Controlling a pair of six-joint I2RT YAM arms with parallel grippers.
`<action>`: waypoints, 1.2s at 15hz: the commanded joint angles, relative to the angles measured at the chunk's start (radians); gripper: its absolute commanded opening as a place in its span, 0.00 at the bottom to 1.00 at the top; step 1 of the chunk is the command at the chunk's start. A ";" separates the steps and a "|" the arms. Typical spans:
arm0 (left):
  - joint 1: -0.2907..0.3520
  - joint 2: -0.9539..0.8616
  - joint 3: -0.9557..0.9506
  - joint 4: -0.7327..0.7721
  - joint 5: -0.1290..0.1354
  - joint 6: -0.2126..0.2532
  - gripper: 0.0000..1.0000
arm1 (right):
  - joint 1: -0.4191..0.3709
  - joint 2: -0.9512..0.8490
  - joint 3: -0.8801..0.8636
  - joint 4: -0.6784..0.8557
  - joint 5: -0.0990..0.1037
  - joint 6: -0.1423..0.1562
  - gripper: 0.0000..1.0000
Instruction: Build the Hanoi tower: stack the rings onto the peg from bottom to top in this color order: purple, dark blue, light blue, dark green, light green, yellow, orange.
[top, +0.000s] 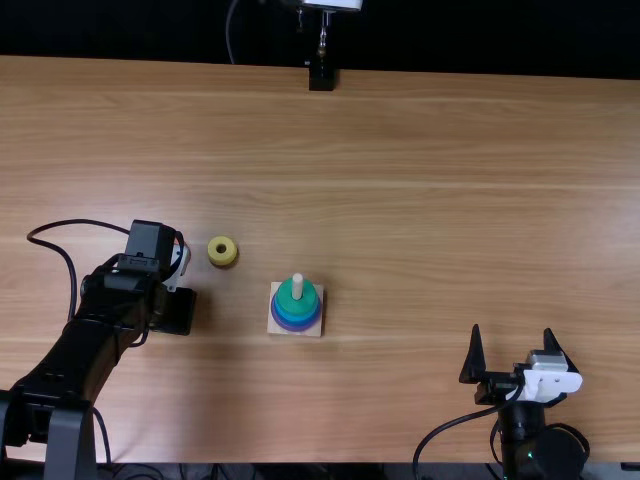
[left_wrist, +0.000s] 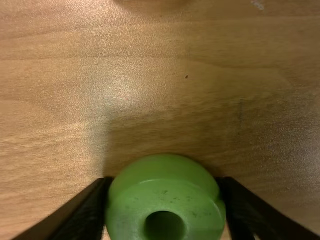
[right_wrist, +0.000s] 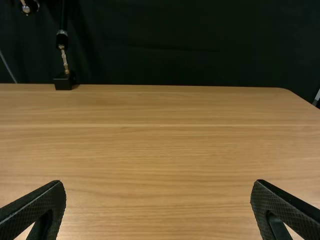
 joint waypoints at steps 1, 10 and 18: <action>-0.009 0.011 0.043 -0.003 0.000 0.007 0.00 | -0.008 -0.013 -0.015 -0.019 0.019 0.008 1.00; -0.141 0.009 0.339 -0.279 0.002 -0.003 0.00 | -0.008 -0.013 -0.015 -0.019 0.019 0.008 1.00; -0.247 0.066 0.695 -0.636 0.004 -0.041 0.00 | -0.008 -0.013 -0.015 -0.019 0.019 0.008 1.00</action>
